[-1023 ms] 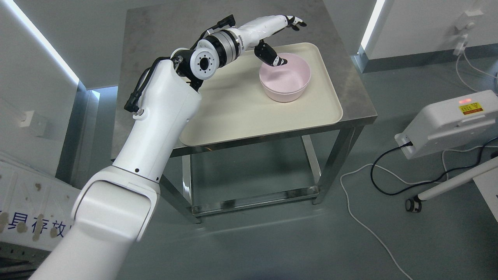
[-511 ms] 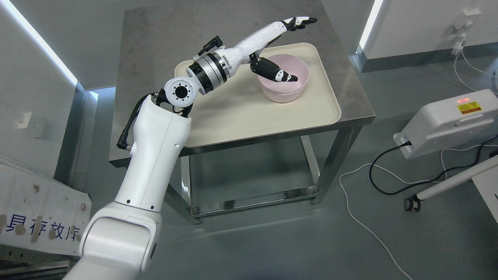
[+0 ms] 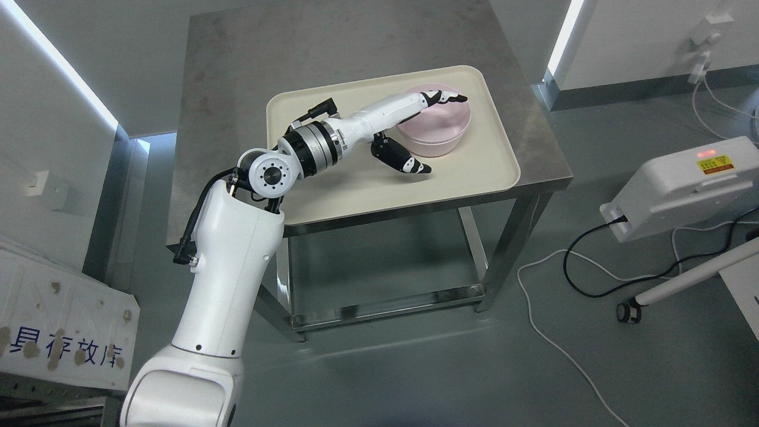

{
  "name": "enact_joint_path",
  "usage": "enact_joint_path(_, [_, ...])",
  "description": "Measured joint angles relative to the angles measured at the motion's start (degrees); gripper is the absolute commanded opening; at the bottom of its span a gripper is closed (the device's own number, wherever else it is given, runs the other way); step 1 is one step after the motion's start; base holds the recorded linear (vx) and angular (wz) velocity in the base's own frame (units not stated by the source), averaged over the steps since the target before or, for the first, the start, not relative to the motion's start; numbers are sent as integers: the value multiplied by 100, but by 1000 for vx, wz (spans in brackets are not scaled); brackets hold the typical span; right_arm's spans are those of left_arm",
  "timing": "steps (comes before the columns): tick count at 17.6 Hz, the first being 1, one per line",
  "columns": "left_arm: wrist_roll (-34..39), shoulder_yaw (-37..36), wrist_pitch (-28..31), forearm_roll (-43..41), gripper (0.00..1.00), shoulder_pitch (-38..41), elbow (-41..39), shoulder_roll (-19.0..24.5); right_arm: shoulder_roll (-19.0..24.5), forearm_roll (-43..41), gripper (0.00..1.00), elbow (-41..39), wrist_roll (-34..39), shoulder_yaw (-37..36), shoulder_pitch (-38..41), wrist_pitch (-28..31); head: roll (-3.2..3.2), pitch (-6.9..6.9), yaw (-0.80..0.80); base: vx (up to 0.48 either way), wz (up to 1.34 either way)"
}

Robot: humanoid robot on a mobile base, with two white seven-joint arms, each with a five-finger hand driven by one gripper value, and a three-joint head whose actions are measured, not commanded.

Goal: Stack pink IKEA bowls on left shelf middle
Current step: 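Open the left hand and withdraw it beside the stacked bowls, then grasp the rim of the stacked pink bowls with the left hand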

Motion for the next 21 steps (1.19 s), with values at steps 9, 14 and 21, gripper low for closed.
enact_joint_path(9, [4,-315,27,-1186,57,-95,-223,-45,0,0,100,0,-8,0,0,1,0,0,0,-2,3])
enact_joint_path(14, [48,-451,-73,-1760,36,-243,-162,-59,0,0,100,0,-12,0,1,2,0,0,0,0,10])
enact_joint_path(21, [82,-216,-553,-1876,18,-262,-95,-68,0,0,100,0,-34,0,0,2,0,0,0,0,-1])
